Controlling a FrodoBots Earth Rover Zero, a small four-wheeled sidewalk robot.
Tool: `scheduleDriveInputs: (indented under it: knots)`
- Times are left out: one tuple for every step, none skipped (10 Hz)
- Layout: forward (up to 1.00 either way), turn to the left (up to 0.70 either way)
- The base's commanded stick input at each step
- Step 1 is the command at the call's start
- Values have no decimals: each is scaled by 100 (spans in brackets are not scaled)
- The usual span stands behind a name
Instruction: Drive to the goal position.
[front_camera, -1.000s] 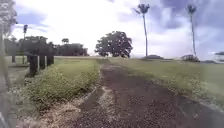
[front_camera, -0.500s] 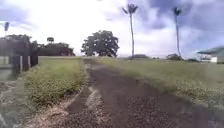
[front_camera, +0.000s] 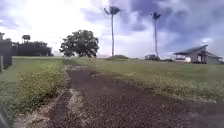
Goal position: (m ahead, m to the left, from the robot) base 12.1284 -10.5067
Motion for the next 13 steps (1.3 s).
scheduleDriveInputs:
  knots:
    - [0,-30]
    - [0,-30]
    - [0,-30]
    - [0,-30]
    - [0,-30]
    - [0,-30]
    - [0,-30]
    - [0,-30]
    - [0,-30]
    - [0,-30]
    - [0,-30]
    - [0,-30]
    - [0,-30]
